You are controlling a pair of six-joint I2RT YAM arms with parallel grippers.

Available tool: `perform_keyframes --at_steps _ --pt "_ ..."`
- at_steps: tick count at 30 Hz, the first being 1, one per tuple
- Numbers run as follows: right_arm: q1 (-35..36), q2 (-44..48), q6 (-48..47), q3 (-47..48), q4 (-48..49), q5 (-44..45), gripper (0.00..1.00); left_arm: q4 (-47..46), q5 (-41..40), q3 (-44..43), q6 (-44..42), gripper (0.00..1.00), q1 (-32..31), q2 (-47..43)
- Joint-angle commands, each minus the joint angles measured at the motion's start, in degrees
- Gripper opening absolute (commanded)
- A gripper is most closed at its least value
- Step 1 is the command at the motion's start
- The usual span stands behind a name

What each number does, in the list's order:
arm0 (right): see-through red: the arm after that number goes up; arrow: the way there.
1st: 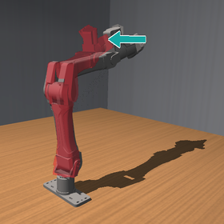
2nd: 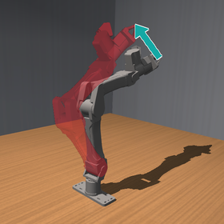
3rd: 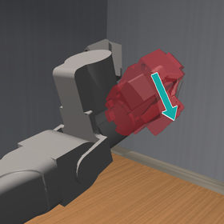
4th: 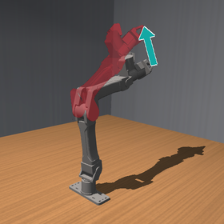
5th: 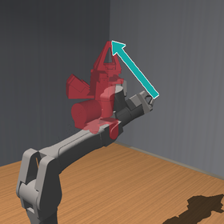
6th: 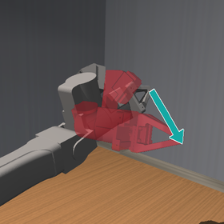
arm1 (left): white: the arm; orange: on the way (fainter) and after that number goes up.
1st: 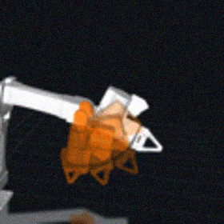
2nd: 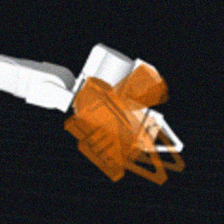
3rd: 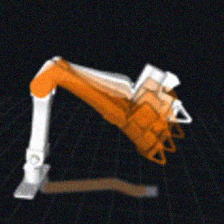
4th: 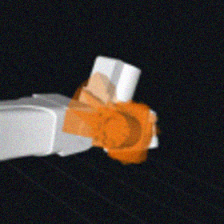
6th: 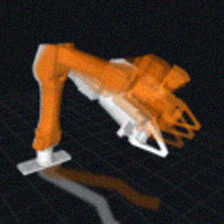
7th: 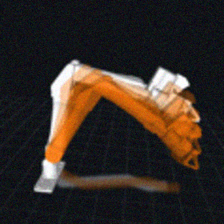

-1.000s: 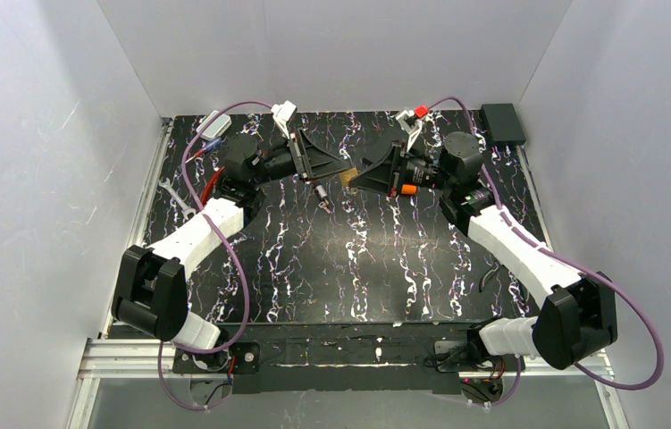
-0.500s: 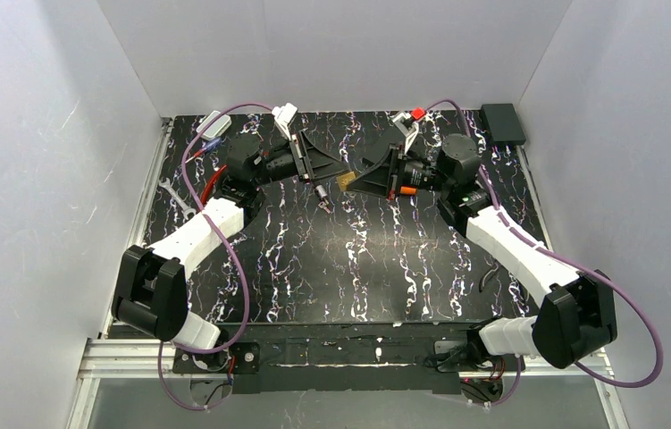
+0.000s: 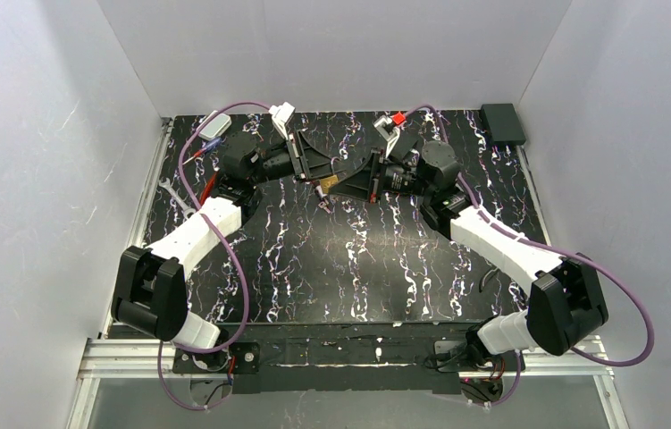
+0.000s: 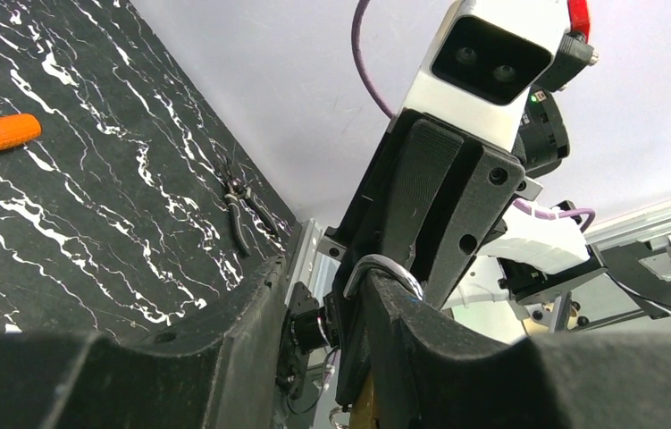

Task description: Unlock with the key

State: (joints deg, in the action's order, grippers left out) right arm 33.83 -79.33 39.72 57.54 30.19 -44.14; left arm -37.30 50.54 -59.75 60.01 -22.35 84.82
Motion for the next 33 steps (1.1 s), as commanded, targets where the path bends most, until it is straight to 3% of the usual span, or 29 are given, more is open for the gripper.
perform_keyframes --at_steps 1,14,25,33 --pt "1.68 1.48 -1.77 0.23 2.41 2.5 0.01 -0.22 -0.71 -2.3 -1.16 0.36 -0.6 -1.3" --pt "-3.0 2.88 -0.59 2.35 0.3 6.46 0.01 0.39 0.72 -2.9 -1.42 0.6 -0.62 -1.26" --pt "-8.83 5.54 1.83 0.99 -0.16 7.66 0.01 1.62 0.56 -3.09 -1.89 0.59 -0.63 -0.73" --pt "-13.13 8.52 -1.02 -1.35 -6.9 9.0 0.01 3.77 -0.79 -2.89 -4.05 0.6 -0.53 -1.52"
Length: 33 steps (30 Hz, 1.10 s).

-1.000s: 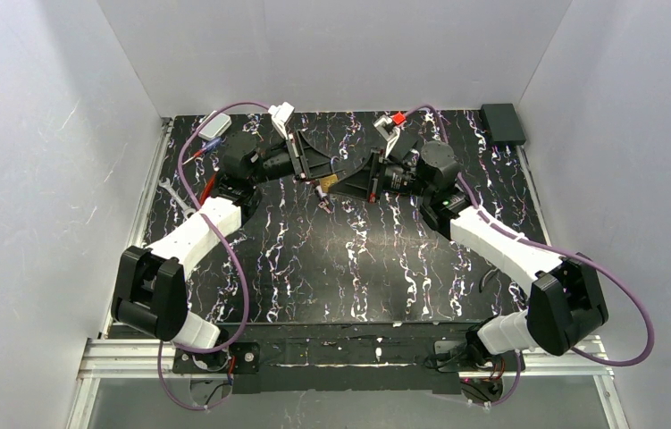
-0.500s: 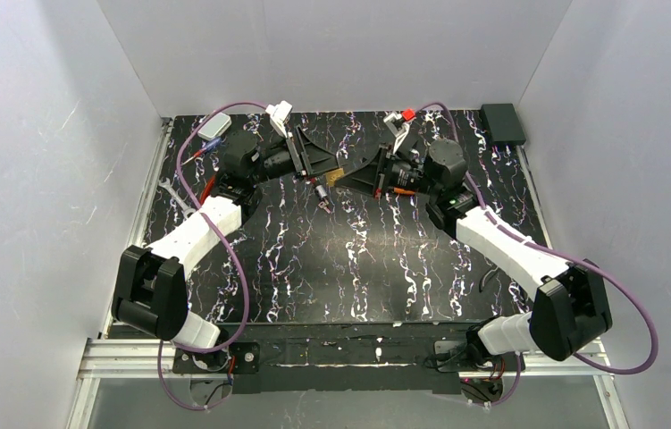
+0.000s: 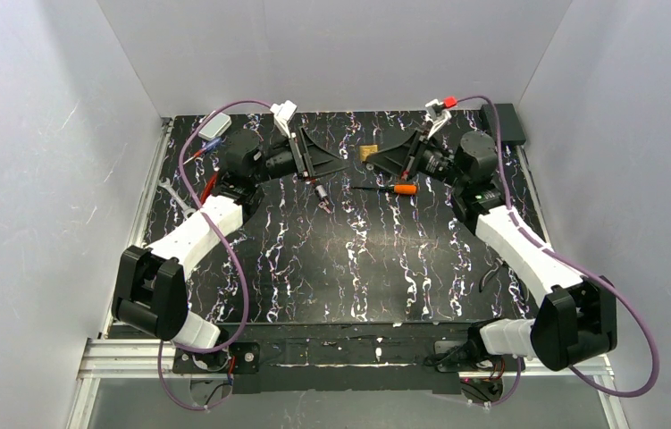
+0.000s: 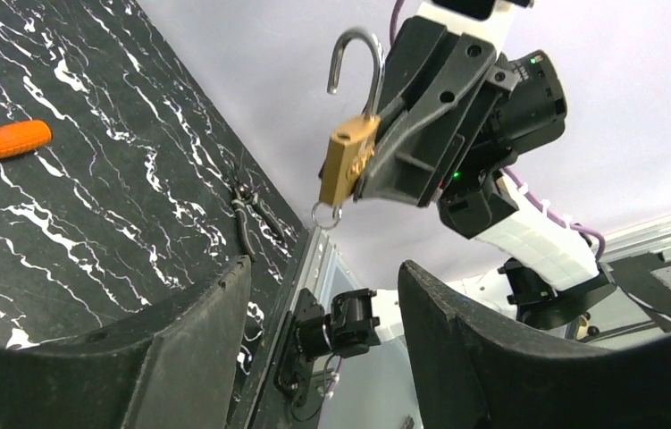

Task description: Unlock with the key

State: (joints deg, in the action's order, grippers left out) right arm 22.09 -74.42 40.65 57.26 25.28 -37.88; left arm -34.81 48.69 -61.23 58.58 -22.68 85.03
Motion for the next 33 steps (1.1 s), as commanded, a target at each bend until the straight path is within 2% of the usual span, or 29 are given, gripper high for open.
perform_keyframes --at_steps 1,6,8,9,10,15,19,25,33 --pt "-1.65 4.05 -3.32 -1.81 -4.12 3.51 0.01 1.76 0.74 -1.22 -3.39 0.61 -0.1 -2.03" --pt "-2.13 5.29 -6.2 -8.13 -10.25 6.58 0.01 5.55 -2.47 -0.51 -6.33 0.67 0.77 -3.44" --pt "-2.14 5.9 -6.56 -11.09 -10.76 7.59 0.01 7.17 -4.19 -0.18 -7.28 0.81 1.15 -4.0" --pt "-2.14 6.18 -6.69 -12.59 -10.87 8.15 0.01 7.93 -5.1 0.04 -7.85 0.93 1.28 -4.38" --pt "-2.14 6.41 -6.64 -14.05 -10.94 8.77 0.01 8.7 -5.88 0.17 -8.57 0.98 1.32 -4.81" --pt "-2.1 5.13 -5.4 -20.64 -8.39 8.73 0.01 15.6 -10.24 -0.98 -13.3 0.98 1.47 -6.53" --pt "-2.14 2.35 -3.56 -23.5 -4.18 7.47 0.01 24.54 -17.61 -2.63 -18.9 0.98 1.54 -8.72" --pt "-2.14 -7.71 0.53 -24.84 5.9 3.34 0.01 36.9 -28.59 -5.78 -24.73 0.97 1.52 -9.86" --pt "-2.0 -21.09 9.63 -23.69 23.71 0.61 0.01 40.11 -32.74 -6.42 -25.8 0.95 1.52 -9.4"
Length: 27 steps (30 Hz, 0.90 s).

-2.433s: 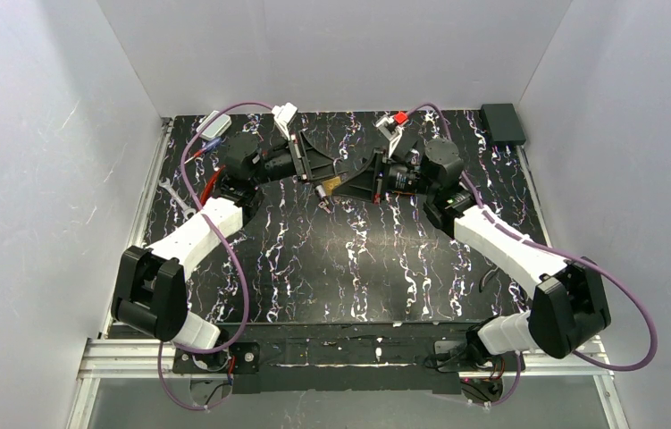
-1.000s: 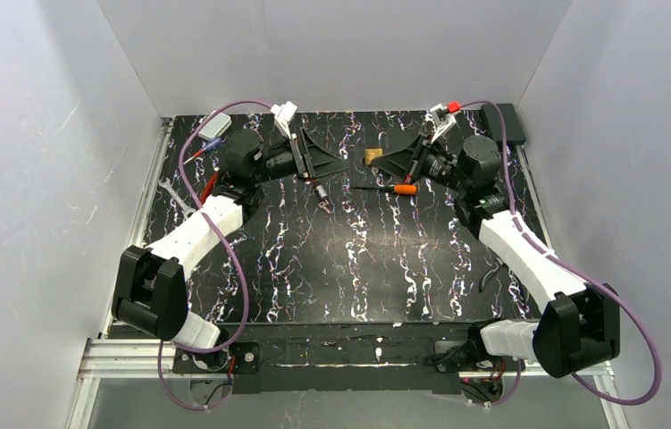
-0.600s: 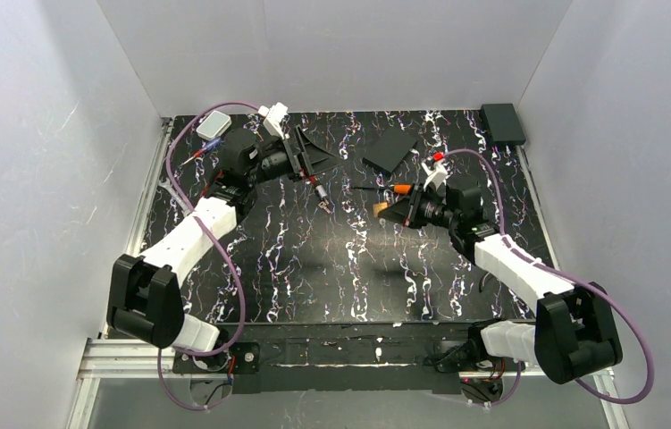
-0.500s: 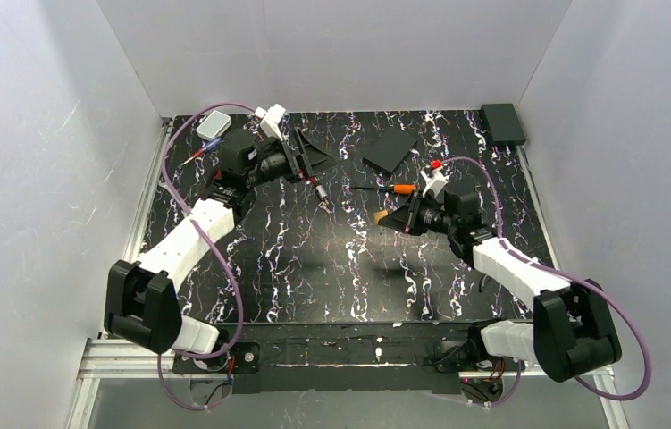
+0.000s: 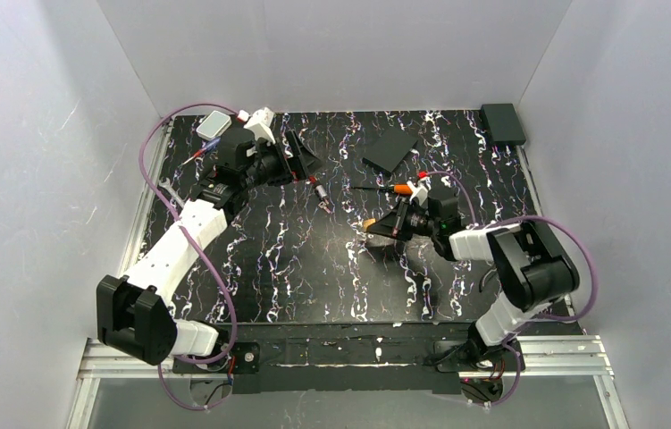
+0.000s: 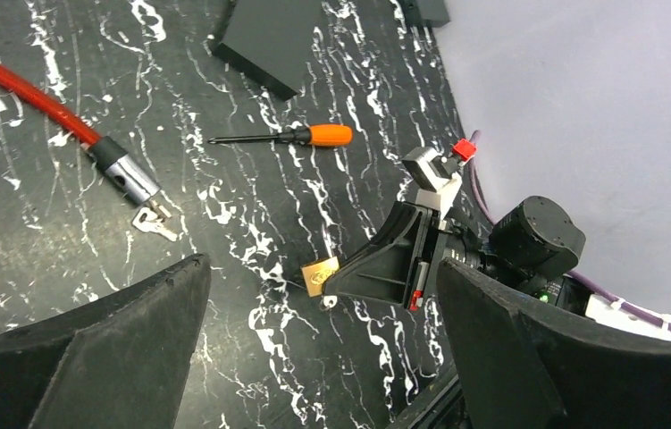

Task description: Unlock with the key

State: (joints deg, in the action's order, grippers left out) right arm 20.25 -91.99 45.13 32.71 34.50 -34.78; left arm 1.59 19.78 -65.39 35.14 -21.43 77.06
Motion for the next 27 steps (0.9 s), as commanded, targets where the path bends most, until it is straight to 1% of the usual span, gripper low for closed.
perform_keyframes --at_steps 1,10,15,16,18,21,22,26,27 --pt "-0.12 -5.0 5.94 1.38 15.85 -2.54 0.01 4.0 -4.08 -2.35 -2.44 0.95 0.31 -1.35" --pt "2.95 -20.1 14.89 7.64 29.19 -3.37 0.01 4.95 -4.58 -2.89 -2.69 0.93 0.29 -0.58" --pt "5.12 -26.05 16.98 11.6 31.51 -2.84 0.02 5.22 -4.58 -3.12 -2.96 0.93 0.3 -0.34" --pt "5.37 -26.67 17.08 12.26 31.39 -2.52 0.04 5.33 -4.65 -3.22 -3.02 0.93 0.31 -0.32" --pt "5.61 -27.34 16.92 13.36 30.6 -2.01 0.1 5.51 -4.75 -3.32 -3.12 0.93 0.27 -0.34" --pt "5.93 -28.12 15.9 15.27 27.75 -1.64 0.32 5.57 -4.82 -3.36 -3.15 0.93 0.33 -0.28" --pt "6.01 -28.34 15.55 15.61 27.21 -1.57 0.36 5.68 -4.84 -3.36 -3.22 0.93 0.29 -0.28" --pt "6.43 -29.04 15.08 16.71 25.64 -1.26 0.51 5.88 -5.22 -3.47 -3.54 0.93 0.29 -0.48" --pt "6.52 -29.13 15.01 16.83 25.49 -1.26 0.53 5.95 -5.33 -3.47 -3.62 0.93 0.32 -0.53"
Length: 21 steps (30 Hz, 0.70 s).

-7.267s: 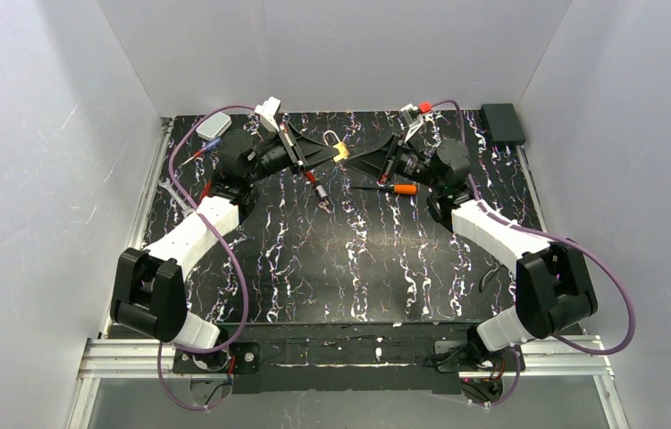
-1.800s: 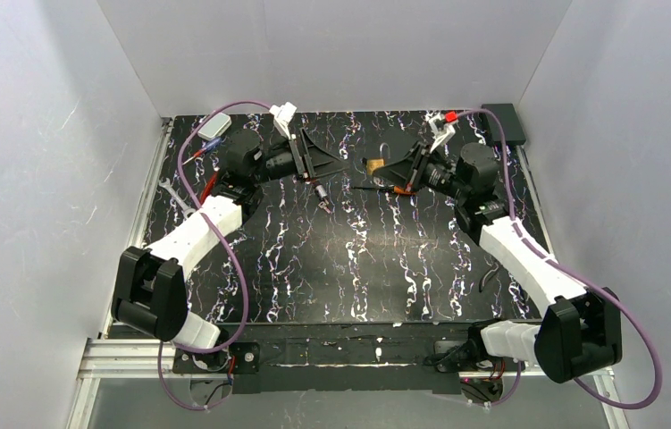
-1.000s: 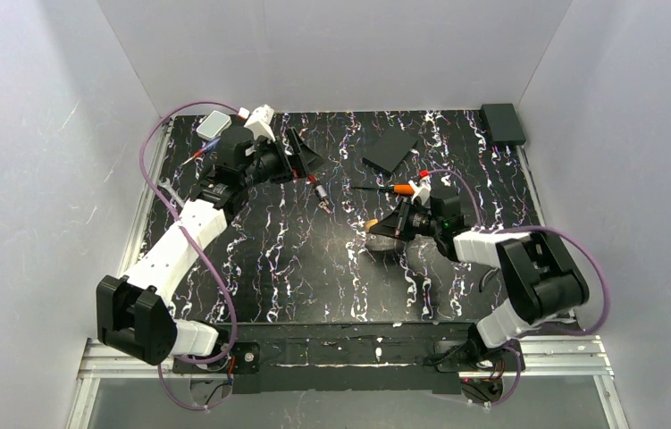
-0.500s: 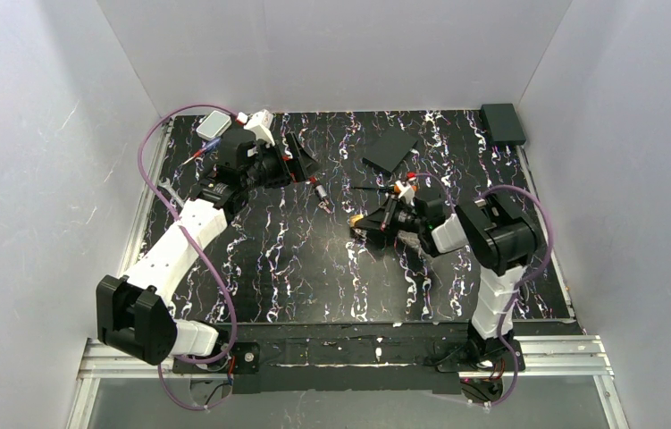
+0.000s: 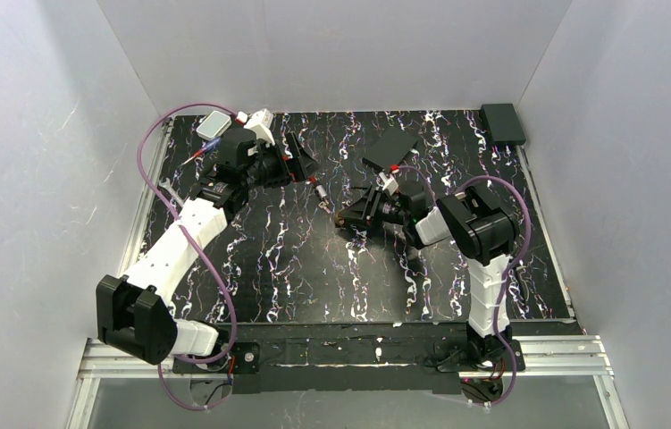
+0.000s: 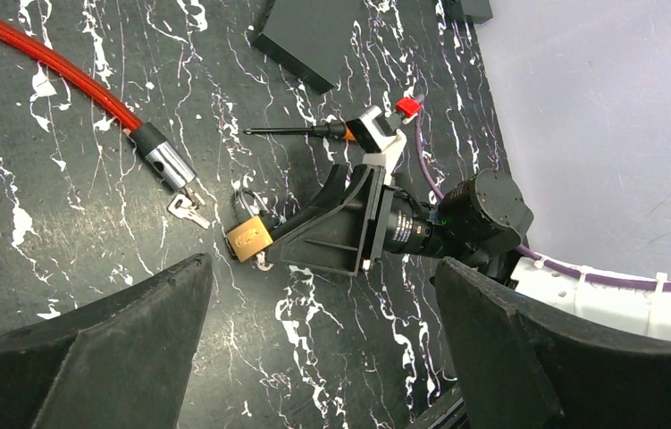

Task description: Unlock with the key

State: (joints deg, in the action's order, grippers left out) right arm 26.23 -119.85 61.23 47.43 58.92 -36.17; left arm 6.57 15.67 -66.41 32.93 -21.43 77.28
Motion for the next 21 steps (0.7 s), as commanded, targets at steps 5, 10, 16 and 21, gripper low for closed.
perform_keyframes --at_steps 5,10,16,21 --pt "0.74 -0.68 -1.69 2.02 -0.36 0.51 0.57 1.08 -1.51 -2.39 -1.61 0.93 0.32 -0.93" --pt "0.7 2.54 -6.01 2.06 -7.75 2.16 0.58 1.32 -1.67 -2.48 -1.79 0.93 0.26 -1.0" --pt "0.73 8.88 -14.66 2.37 -20.56 5.73 0.6 1.37 -1.92 -2.57 -2.11 0.92 0.27 -1.13" --pt "0.95 16.6 -24.44 3.8 -33.48 10.56 0.7 1.73 -2.91 -2.71 -3.16 0.91 0.25 -1.56"
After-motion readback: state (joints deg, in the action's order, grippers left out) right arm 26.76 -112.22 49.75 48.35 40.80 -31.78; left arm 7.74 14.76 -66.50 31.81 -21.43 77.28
